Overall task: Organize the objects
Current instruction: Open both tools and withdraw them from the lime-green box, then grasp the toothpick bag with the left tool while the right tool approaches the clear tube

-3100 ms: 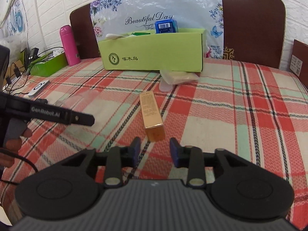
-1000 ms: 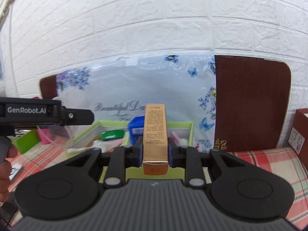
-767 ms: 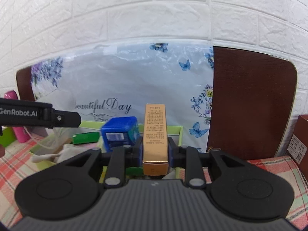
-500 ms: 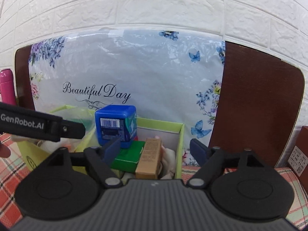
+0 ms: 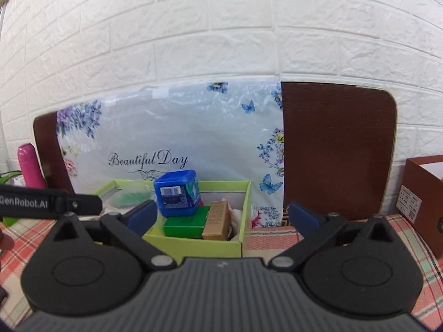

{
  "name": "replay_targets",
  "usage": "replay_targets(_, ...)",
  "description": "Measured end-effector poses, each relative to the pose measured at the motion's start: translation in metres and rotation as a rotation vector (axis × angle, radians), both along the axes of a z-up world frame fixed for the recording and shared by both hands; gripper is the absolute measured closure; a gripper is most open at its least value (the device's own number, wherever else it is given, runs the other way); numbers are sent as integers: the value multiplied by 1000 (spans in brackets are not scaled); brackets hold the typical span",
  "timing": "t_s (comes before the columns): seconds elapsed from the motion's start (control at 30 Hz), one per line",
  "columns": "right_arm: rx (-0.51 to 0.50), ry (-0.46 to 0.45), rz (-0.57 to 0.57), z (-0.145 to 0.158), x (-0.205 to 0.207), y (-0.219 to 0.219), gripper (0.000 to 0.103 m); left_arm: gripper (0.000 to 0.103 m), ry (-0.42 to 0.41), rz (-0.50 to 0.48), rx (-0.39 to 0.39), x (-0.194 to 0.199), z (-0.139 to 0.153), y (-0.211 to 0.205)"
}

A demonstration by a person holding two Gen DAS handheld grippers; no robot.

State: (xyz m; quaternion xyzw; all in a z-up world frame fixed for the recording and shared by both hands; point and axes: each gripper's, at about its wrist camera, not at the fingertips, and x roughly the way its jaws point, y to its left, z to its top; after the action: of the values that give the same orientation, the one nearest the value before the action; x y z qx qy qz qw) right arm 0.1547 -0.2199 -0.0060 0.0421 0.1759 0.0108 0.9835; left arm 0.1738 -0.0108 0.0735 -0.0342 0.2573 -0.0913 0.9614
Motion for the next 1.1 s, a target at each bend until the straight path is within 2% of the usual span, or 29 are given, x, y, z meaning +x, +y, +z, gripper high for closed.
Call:
replay_targets(0.2, 17, 6, 6, 4, -50, -1, 0, 12, 26, 33, 27, -47, -10, 3)
replay_targets(0.47, 17, 61, 25, -16, -98, 5, 0, 12, 83, 41, 41, -83, -30, 1)
replay_targets(0.87, -3, 137, -8, -52, -127, -4, 0, 12, 126, 29, 86, -89, -47, -19)
replay_targets(1.1, 24, 169, -64, -68, -130, -28, 0, 12, 134, -57, 35, -64, -66, -43)
